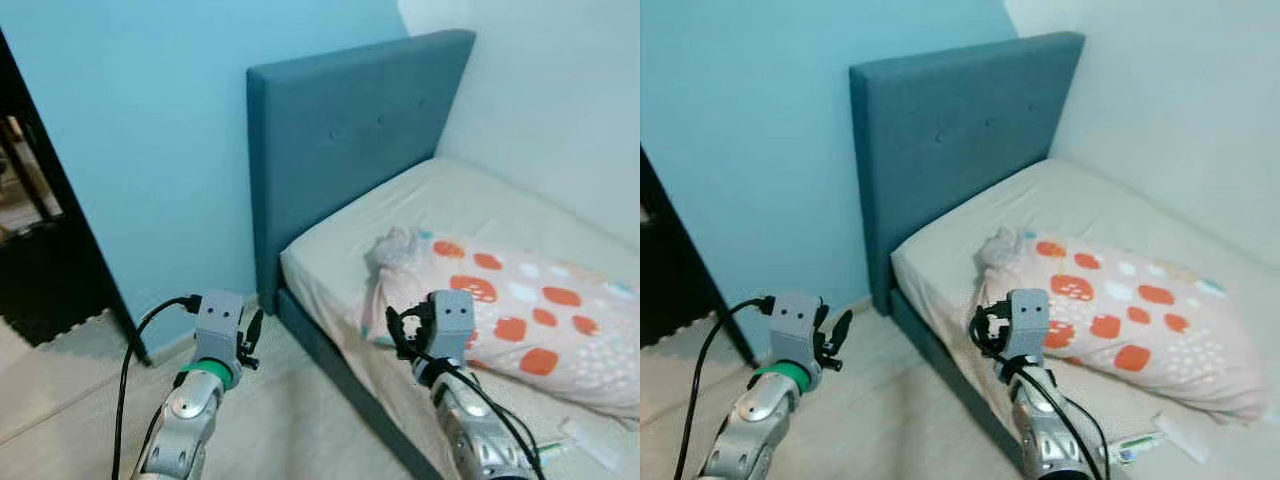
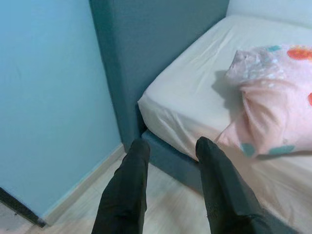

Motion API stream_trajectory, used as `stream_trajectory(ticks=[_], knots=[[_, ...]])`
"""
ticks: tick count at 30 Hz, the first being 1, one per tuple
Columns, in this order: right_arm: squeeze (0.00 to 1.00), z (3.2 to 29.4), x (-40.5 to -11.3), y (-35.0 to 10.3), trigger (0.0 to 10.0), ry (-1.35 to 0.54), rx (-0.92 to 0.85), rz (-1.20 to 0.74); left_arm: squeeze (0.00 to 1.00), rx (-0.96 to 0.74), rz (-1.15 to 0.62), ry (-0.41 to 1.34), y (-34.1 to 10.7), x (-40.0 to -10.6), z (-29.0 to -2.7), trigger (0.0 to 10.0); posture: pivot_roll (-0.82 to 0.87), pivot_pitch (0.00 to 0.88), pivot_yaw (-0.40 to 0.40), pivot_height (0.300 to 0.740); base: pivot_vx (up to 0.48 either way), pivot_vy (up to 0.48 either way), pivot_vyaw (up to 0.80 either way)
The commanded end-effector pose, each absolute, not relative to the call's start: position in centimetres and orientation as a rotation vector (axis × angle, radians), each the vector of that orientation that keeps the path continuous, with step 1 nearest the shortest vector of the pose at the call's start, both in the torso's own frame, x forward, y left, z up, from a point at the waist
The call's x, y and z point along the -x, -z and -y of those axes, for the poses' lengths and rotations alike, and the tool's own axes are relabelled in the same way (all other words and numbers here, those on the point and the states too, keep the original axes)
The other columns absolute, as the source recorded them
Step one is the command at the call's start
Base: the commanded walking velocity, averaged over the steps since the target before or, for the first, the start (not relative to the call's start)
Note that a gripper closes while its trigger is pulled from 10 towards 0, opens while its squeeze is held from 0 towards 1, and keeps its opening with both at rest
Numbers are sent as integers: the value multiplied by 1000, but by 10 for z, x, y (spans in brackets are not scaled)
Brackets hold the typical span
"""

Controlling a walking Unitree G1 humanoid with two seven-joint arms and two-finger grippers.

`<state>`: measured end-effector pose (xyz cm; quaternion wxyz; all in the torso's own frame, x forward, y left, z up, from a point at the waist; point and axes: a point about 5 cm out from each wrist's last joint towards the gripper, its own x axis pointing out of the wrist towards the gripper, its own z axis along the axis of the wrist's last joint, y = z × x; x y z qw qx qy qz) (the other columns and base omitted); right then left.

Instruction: Clean up the room

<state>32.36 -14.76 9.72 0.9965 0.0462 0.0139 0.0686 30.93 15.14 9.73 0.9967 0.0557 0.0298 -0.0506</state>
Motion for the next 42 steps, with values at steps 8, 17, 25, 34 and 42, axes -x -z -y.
stream_trajectory(ticks=[8,17,25,34,42], knots=[[0,147,-321,-93,10000,-135,-89,-40,0,-130,-67,111,-93,-307,-151,10000,-148,14,33,740,0,0,-780],[0,145,-321,-96,10000,-140,-93,-27,0,-131,-49,119,-96,-307,-151,10000,-147,17,36,740,0,0,-781],[0,141,-321,-98,10000,-153,-92,-15,0,-137,-44,109,-97,-308,-152,10000,-145,24,37,740,0,0,-780],[0,138,-321,-99,10000,-161,-95,-13,0,-143,-40,91,-97,-308,-155,10000,-141,30,37,740,0,0,-781],[0,137,-322,-100,10000,-166,-95,-10,0,-155,-30,90,-98,-309,-155,10000,-141,32,39,740,0,0,-780]])
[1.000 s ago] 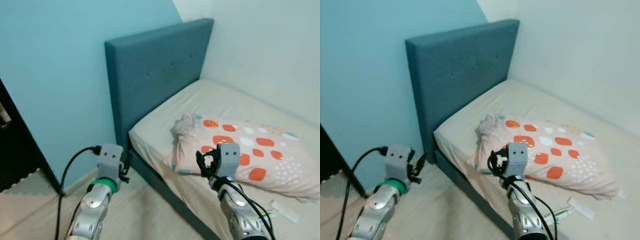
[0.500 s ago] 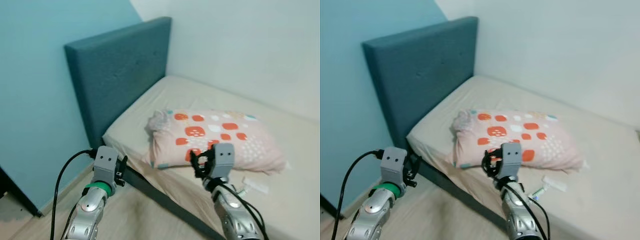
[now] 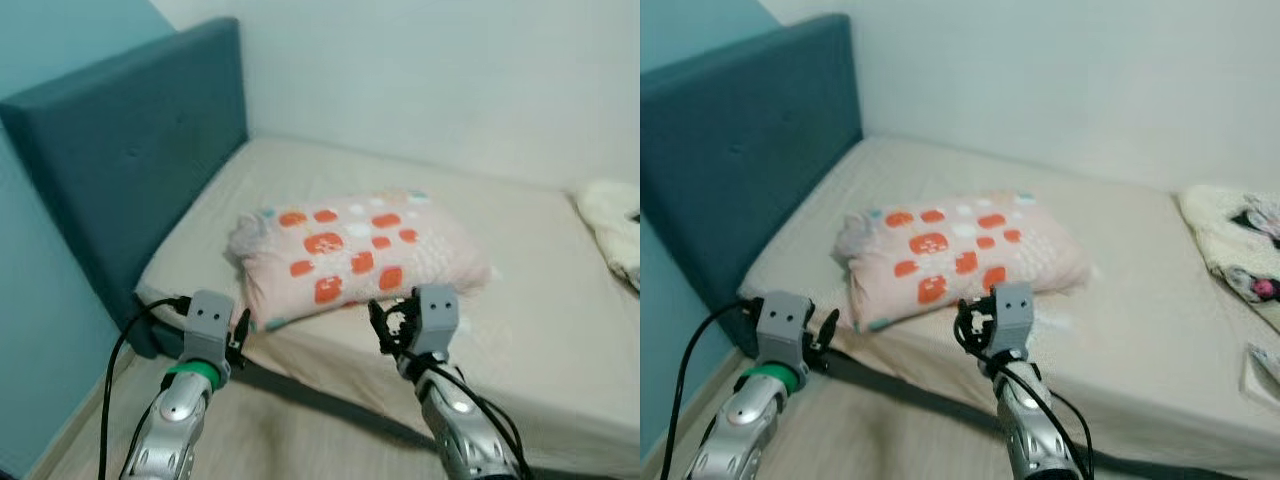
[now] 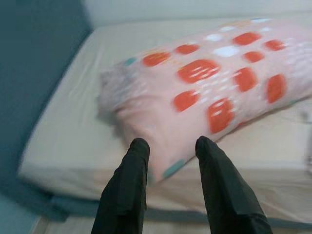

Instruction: Clean up the room

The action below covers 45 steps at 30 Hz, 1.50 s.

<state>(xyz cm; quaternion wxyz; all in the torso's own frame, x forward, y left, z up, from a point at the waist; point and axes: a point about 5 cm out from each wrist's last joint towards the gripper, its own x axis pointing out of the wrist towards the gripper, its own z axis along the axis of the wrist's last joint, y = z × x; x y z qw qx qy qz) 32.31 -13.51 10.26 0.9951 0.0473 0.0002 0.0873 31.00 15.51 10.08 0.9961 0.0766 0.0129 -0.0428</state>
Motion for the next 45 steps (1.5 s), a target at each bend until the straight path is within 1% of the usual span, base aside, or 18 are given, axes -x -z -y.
stream_trajectory(ticks=[1,9,30,36,40,41,45], knots=[[0,136,-322,-101,10000,-167,-83,0,0,-160,-23,90,-99,-309,-155,10000,-144,33,41,740,0,0,-469],[0,132,-321,-104,10000,-184,-73,19,0,-173,-2,85,-102,-311,-154,10000,-144,35,42,740,473,0,0],[0,134,-322,-103,10000,-174,-73,14,0,-179,-1,89,-101,-311,-153,10000,-148,38,43,740,469,0,0],[0,135,-322,-101,10000,-167,-81,-6,0,-155,-26,122,-98,-310,-148,10000,-150,34,44,740,47,0,-699],[0,136,-322,-101,10000,-161,-75,-4,0,-151,-54,177,-94,-308,-142,10000,-153,31,45,740,0,0,-800],[0,137,-322,-101,10000,-157,-71,-2,0,-151,-66,206,-92,-307,-139,10000,-154,29,46,740,0,0,0],[0,137,-322,-101,10000,-157,-64,1,0,-153,-69,216,-91,-308,-137,10000,-157,25,47,740,0,0,0]])
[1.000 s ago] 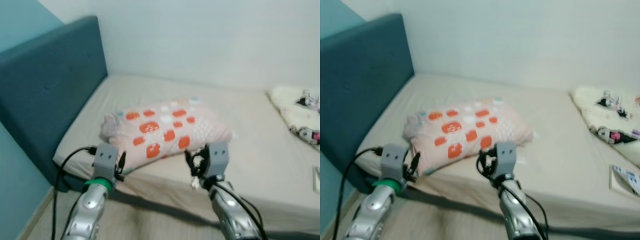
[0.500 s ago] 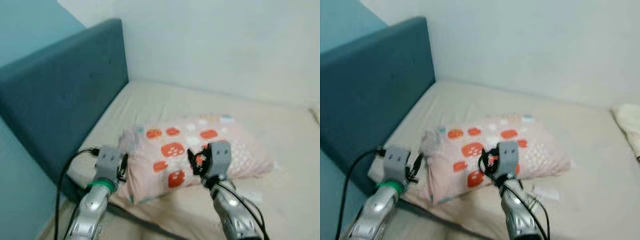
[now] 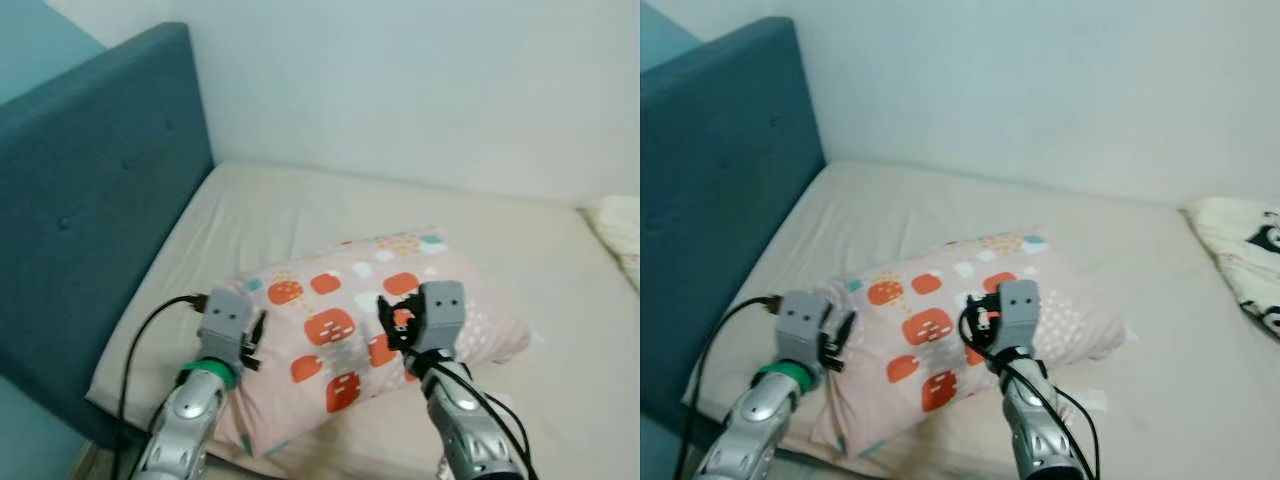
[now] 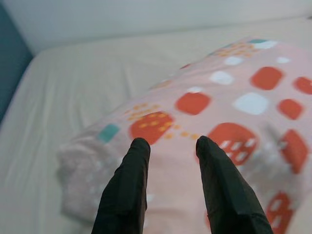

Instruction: Clean up the room

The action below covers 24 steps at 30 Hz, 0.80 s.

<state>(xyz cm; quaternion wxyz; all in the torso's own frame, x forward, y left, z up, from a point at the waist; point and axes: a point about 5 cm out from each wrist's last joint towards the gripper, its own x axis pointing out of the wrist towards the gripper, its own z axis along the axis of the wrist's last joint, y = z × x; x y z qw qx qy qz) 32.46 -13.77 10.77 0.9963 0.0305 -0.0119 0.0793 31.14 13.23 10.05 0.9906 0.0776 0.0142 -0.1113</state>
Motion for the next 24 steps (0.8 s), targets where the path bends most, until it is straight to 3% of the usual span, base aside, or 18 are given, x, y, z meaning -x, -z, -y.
stream_trajectory(ticks=[1,20,24], knots=[[0,137,-322,-101,10000,-157,-62,2,0,-154,-69,216,-91,-308,-136,10000,-157,25,47,740,0,0,0],[0,132,-325,-107,10000,-182,-33,26,0,-122,-138,129,-82,-311,-149,10000,-156,23,48,740,0,0,0],[0,130,-324,-107,10000,-176,-13,29,0,-124,-133,127,-83,-312,-149,10000,-156,29,49,740,0,0,575]])
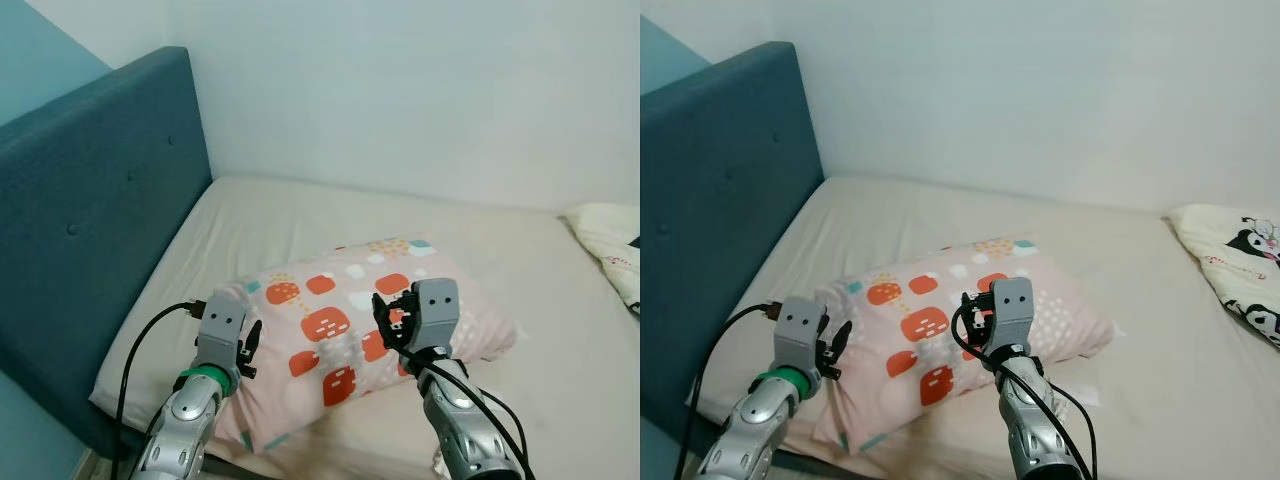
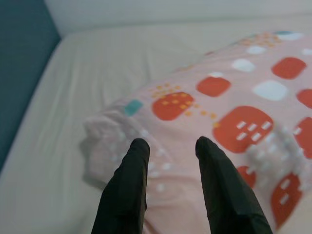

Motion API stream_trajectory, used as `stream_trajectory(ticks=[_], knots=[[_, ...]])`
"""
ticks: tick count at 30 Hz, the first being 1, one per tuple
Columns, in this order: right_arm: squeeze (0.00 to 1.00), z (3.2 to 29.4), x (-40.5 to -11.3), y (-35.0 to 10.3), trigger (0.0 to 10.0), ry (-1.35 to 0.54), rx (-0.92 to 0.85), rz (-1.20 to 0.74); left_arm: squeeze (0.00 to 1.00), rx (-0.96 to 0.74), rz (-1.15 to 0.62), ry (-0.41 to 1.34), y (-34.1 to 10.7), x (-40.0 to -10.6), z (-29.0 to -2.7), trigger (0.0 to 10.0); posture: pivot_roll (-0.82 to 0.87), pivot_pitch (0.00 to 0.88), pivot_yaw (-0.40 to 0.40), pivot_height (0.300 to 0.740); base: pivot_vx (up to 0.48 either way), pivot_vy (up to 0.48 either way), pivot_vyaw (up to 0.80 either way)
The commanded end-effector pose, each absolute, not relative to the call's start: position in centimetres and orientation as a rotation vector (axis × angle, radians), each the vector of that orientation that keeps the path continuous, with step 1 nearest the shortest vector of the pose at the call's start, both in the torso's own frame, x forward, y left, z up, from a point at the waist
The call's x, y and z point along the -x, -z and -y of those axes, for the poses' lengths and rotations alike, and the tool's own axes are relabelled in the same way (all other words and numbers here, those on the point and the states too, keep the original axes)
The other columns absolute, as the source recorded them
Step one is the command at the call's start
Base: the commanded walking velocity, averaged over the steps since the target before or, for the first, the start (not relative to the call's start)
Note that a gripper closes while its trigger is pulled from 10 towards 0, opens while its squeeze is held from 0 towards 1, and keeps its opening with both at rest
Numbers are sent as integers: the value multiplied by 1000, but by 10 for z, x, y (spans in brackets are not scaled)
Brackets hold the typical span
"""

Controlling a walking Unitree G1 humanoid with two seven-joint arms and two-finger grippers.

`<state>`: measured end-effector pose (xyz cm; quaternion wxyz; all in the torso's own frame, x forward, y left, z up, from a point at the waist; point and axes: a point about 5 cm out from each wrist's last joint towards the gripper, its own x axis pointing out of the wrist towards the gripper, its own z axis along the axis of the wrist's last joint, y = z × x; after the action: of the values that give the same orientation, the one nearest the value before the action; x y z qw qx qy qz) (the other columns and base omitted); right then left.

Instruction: Clean up the room

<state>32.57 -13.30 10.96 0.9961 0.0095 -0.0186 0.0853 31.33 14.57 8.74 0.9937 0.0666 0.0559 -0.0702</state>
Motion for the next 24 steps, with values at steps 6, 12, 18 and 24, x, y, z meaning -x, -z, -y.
stream_trajectory(ticks=[6,12,18,24], knots=[[0,131,-323,-105,10000,-176,-23,23,0,-133,-126,132,-84,-312,-147,10000,-158,36,49,727,0,0,406],[0,131,-323,-105,10000,-178,-27,22,0,-134,-124,134,-84,-312,-146,10000,-157,40,48,710,0,0,0],[0,131,-323,-105,10000,-171,-32,22,0,-135,-123,139,-84,-311,-145,10000,-158,43,50,686,0,0,0],[0,131,-323,-104,10000,-169,-33,21,0,-138,-122,140,-84,-312,-145,10000,-158,44,51,671,0,0,0]])
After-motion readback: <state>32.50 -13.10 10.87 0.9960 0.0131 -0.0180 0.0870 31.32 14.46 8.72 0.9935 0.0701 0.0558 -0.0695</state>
